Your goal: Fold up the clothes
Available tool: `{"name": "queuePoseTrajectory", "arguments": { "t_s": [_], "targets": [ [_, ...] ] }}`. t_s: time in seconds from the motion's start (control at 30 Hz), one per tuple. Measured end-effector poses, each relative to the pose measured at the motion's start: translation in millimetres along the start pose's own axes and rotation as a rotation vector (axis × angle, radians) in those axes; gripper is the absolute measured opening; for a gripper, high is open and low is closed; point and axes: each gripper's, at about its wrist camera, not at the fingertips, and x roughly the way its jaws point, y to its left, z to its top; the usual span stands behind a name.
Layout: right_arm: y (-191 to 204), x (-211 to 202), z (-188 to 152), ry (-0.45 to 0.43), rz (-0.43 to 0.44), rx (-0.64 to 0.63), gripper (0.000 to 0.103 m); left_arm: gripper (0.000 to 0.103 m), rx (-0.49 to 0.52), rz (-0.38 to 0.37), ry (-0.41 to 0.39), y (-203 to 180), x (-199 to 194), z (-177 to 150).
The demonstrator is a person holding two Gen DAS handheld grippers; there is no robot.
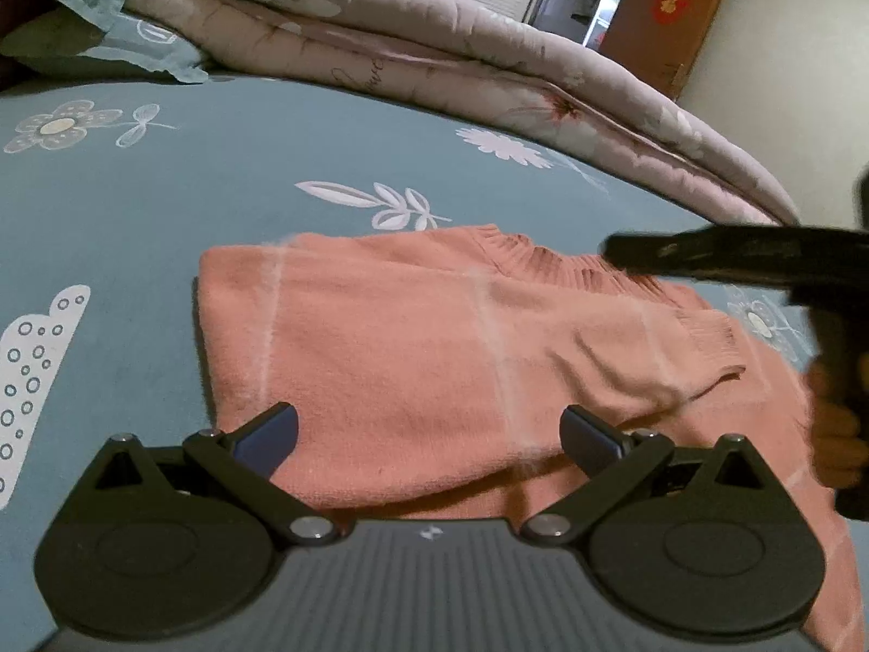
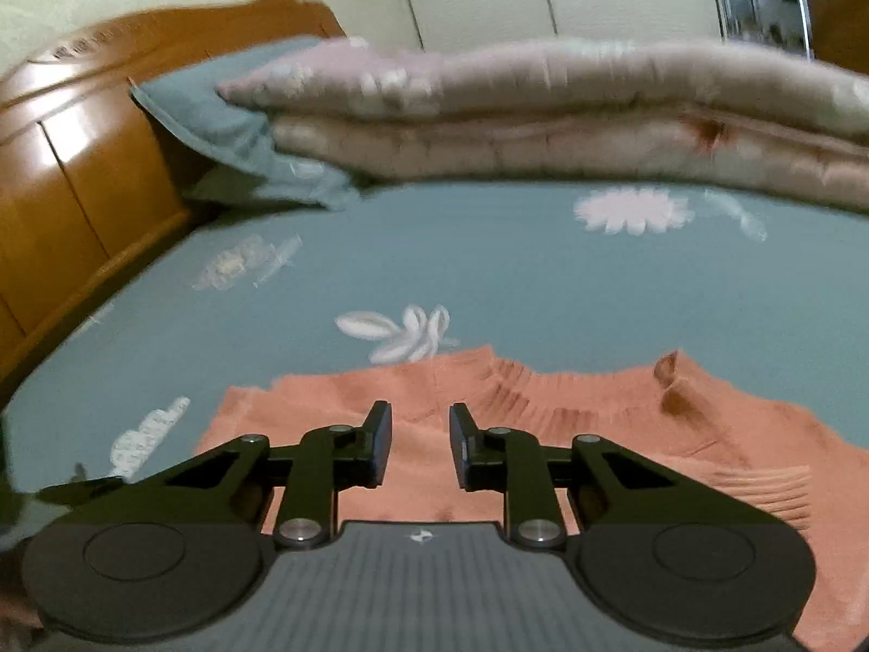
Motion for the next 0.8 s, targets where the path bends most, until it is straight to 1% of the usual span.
{"name": "queuePoseTrajectory", "arguments": {
  "t_s": [0.1, 0.13, 0.2, 0.23, 0.3, 0.33, 0.4, 0.47, 0.5, 0.53, 0.6, 0.67, 0.7, 0.77, 0.8],
  "targets": [
    [-8.9, 27.2, 0.9, 0.063, -0.016, 0.01, 0.027, 0.102, 0.012, -0.014, -0.003, 2.2, -1.4, -3.5],
    [-18.9, 30.0, -0.5, 0.075, -0.033, 0.025, 0.024, 0.102, 0.017, -0.017, -0.002, 2.5, -2.0, -4.1],
    [-41.3, 17.1, -14.8, 0.058, -0.058, 0.092, 0.023, 0.102, 0.021, -0.016, 0.001, 1.9, -0.8, -3.8],
    [-59.9, 8.5, -18.0, 0.046, -0.071, 0.141, 0.017, 0.102, 0.028, -0.011, 0.004, 0.8, 0.4, -3.8],
    [-86.5, -3.7, -22.2, 0.029, -0.077, 0.229, 0.013, 0.102, 0.04, 0.001, 0.009, -2.0, 2.1, -3.6],
    [-94.5, -8.8, -24.5, 0.024, -0.069, 0.262, 0.009, 0.102, 0.045, 0.009, 0.011, -3.8, 2.4, -3.4],
    [-105.0, -17.9, -28.0, 0.017, -0.065, 0.311, 0.009, 0.102, 0.04, 0.026, 0.019, -8.1, 2.1, 0.5],
    [-91.4, -25.4, -25.6, 0.009, -0.087, 0.29, 0.02, 0.102, 0.032, 0.032, 0.015, -13.4, -0.3, 6.0],
    [-80.9, -27.6, -24.7, 0.005, -0.067, 0.272, 0.029, 0.102, 0.033, 0.026, 0.011, -16.4, -0.7, 8.2],
    [-69.9, -28.2, -24.6, 0.004, -0.032, 0.257, 0.031, 0.102, 0.035, 0.019, 0.008, -19.5, -1.0, 10.3],
    [-47.9, -29.5, -24.4, 0.002, 0.039, 0.226, 0.031, 0.102, 0.041, 0.023, 0.015, -26.8, 2.6, 13.7],
    [-30.3, -18.7, -27.5, 0.028, 0.089, 0.2, 0.032, 0.102, 0.049, 0.018, 0.026, -32.3, 6.9, 15.4],
    [-24.3, -9.9, -30.8, 0.051, 0.1, 0.184, 0.033, 0.102, 0.051, 0.022, 0.036, -33.4, 9.0, 15.5],
    [-26.0, -2.6, -36.8, 0.076, 0.078, 0.181, 0.034, 0.102, 0.053, 0.034, 0.052, -33.9, 12.3, 15.1],
    [-28.6, 0.3, -39.8, 0.085, 0.063, 0.184, 0.032, 0.102, 0.05, 0.036, 0.059, -32.6, 13.4, 14.6]
  ]
}}
